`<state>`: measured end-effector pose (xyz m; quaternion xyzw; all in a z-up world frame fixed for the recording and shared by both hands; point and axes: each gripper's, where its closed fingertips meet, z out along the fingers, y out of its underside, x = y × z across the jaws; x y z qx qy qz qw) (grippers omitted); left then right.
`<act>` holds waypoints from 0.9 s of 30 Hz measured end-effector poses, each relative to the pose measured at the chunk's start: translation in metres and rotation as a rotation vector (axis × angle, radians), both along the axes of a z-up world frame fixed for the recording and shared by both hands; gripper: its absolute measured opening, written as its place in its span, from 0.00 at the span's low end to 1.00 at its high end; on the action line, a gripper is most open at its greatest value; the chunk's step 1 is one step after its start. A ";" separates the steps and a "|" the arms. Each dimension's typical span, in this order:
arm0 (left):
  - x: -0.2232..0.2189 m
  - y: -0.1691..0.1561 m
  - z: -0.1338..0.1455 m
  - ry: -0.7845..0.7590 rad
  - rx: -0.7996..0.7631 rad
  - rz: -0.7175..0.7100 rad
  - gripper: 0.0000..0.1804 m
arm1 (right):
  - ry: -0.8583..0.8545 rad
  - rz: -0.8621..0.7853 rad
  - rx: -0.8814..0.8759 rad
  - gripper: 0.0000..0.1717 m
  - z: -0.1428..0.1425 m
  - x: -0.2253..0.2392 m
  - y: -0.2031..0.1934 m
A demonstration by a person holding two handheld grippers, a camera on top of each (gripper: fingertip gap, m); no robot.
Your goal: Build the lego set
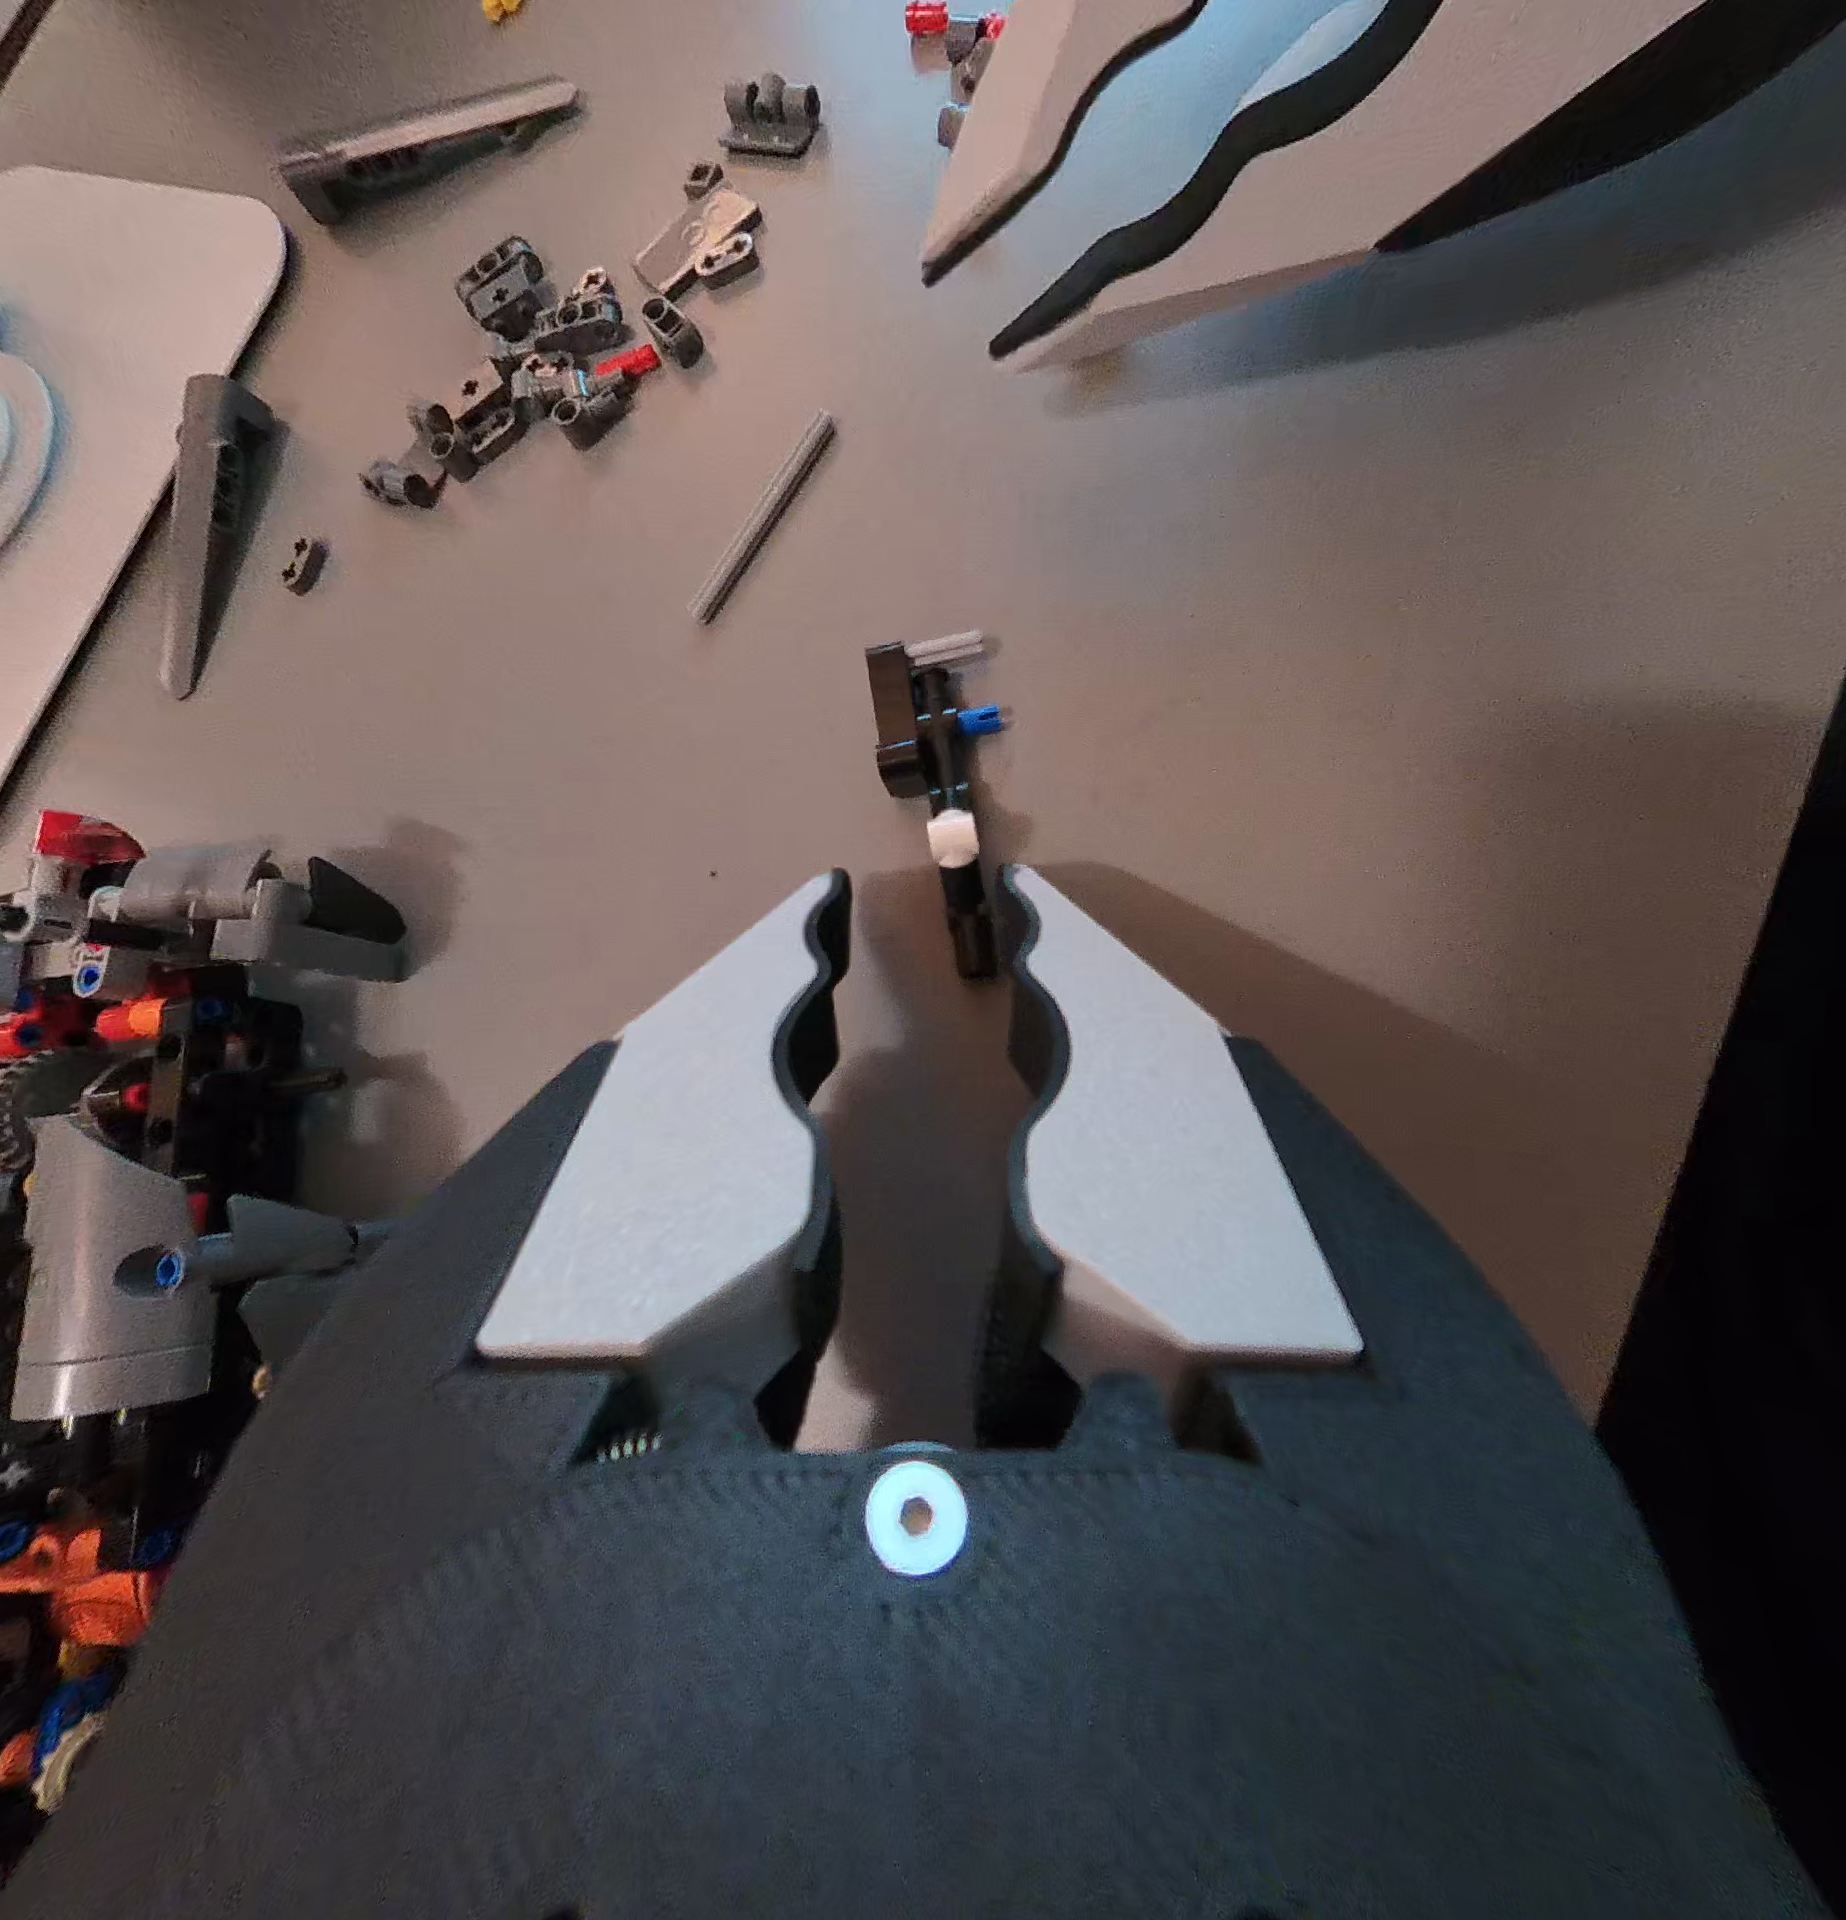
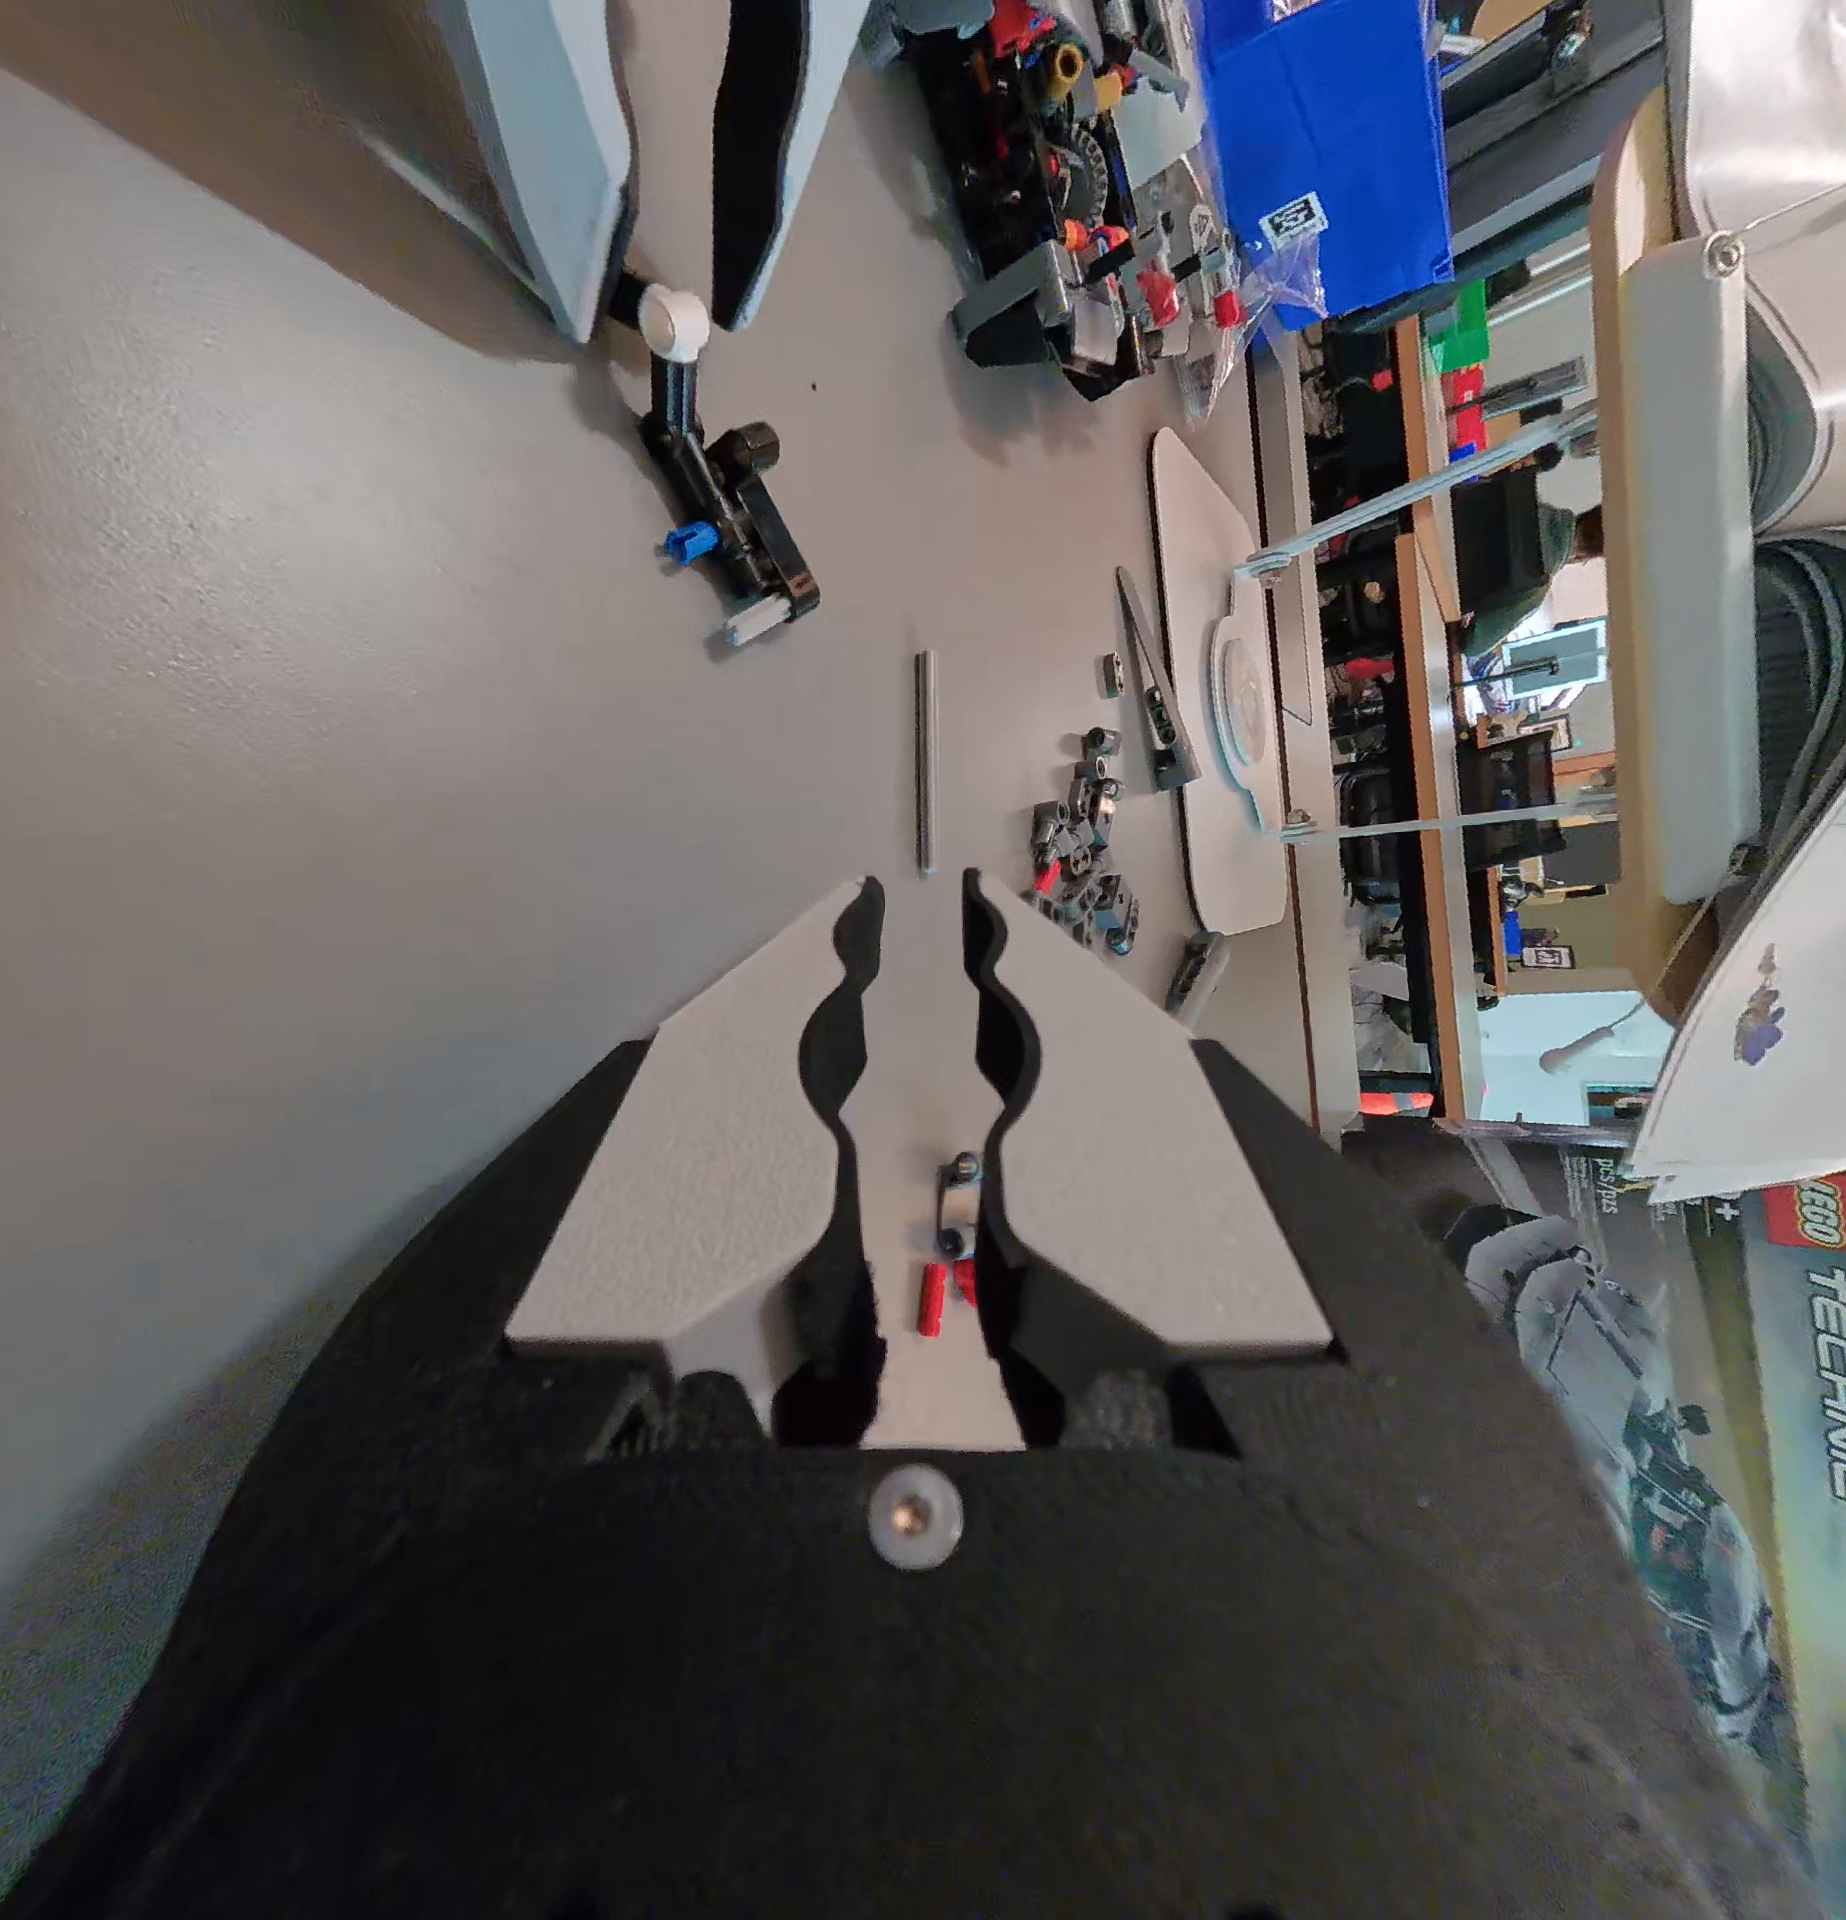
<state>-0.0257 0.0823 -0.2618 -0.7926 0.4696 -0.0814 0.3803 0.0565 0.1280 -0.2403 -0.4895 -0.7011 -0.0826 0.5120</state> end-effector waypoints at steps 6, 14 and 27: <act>0.012 -0.005 -0.001 -0.037 -0.042 0.019 0.13 | 0.012 -0.006 -0.014 0.07 -0.003 0.002 0.005; 0.004 -0.005 0.016 -0.073 0.016 0.054 0.17 | 0.053 -0.025 -0.026 0.07 0.000 0.008 0.010; -0.017 0.019 0.031 -0.045 0.076 -0.033 0.08 | 0.159 -0.141 -0.052 0.06 0.011 0.029 0.037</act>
